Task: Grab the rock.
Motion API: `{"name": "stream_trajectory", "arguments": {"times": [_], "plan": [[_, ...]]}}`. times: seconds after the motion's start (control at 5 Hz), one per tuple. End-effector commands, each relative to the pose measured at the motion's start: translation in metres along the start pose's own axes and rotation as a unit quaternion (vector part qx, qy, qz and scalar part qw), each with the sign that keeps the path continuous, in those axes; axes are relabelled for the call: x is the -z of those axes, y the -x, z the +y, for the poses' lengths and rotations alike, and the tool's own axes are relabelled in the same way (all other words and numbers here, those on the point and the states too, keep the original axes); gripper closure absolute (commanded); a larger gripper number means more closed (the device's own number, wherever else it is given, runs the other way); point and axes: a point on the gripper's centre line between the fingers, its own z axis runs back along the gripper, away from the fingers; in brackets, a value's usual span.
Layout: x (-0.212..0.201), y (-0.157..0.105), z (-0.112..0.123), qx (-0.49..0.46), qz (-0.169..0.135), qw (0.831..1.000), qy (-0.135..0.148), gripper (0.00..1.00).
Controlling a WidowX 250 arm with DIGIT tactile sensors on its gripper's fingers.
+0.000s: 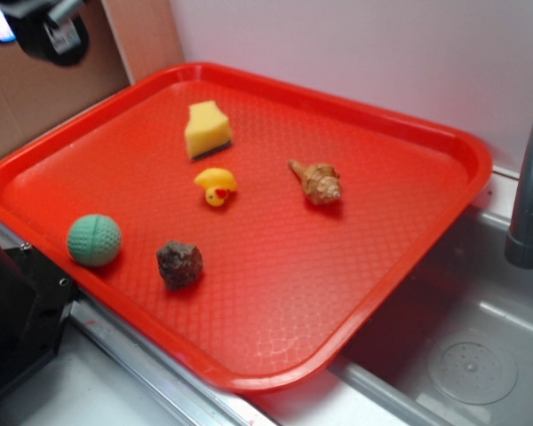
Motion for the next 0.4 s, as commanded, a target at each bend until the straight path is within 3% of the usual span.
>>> {"name": "stream_trajectory", "arguments": {"times": [0.0,0.2], "plan": [[0.042,0.003,-0.021,0.010,0.023,0.999,0.037,0.00],[0.062,0.004,-0.027,0.008,0.036,0.999,0.034,0.00]]}}
